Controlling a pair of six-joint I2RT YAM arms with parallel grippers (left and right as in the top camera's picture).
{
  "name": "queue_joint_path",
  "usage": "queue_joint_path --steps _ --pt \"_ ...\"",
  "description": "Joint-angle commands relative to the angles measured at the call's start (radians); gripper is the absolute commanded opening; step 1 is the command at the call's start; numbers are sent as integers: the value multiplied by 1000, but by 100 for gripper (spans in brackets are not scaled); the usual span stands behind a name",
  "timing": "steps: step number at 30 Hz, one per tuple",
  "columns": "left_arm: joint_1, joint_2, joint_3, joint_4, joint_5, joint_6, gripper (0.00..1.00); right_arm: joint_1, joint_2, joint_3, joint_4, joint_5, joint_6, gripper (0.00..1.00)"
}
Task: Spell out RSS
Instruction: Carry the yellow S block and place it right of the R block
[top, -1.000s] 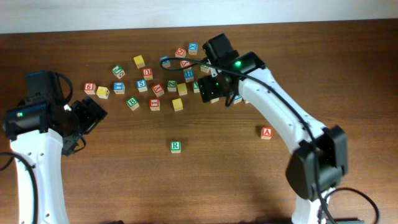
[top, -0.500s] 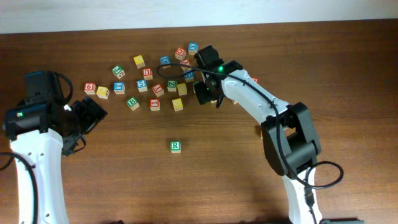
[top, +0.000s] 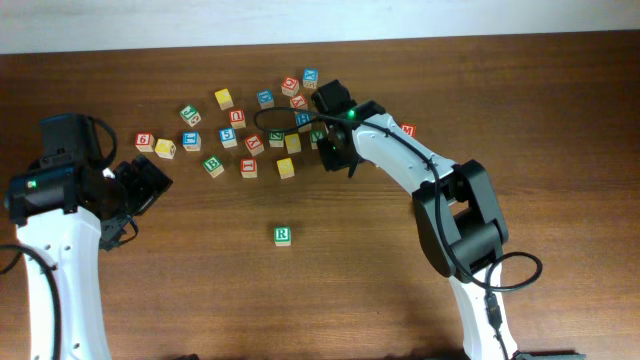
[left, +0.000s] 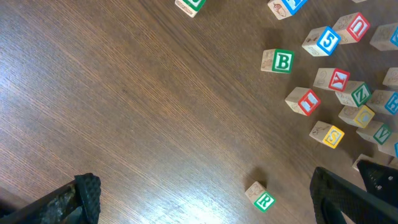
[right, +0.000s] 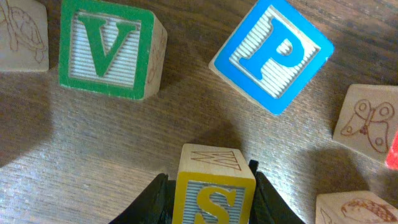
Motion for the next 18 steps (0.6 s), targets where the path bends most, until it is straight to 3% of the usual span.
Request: queue_joint_path --steps 1,4,7,9,12,14,18 --pt "3 -3 3 -1 0 -6 99 -3 10 86 -74 6 -2 28" --pt "3 -3 3 -1 0 -6 99 1 -76 186 -284 -34 3 27" --pt "3 -3 3 -1 0 -6 99 37 -254 194 -558 -179 24 26" --pt "3 -3 3 -1 0 -6 99 84 -267 192 -653 -248 42 26" --pt "3 -3 3 -1 0 -6 99 229 -261 15 -534 -151 269 26" --pt "3 -3 3 -1 0 -6 99 268 -261 -90 -435 -145 348 26" --pt "3 -3 3 -1 -1 -6 99 301 -261 -350 -107 -142 514 27"
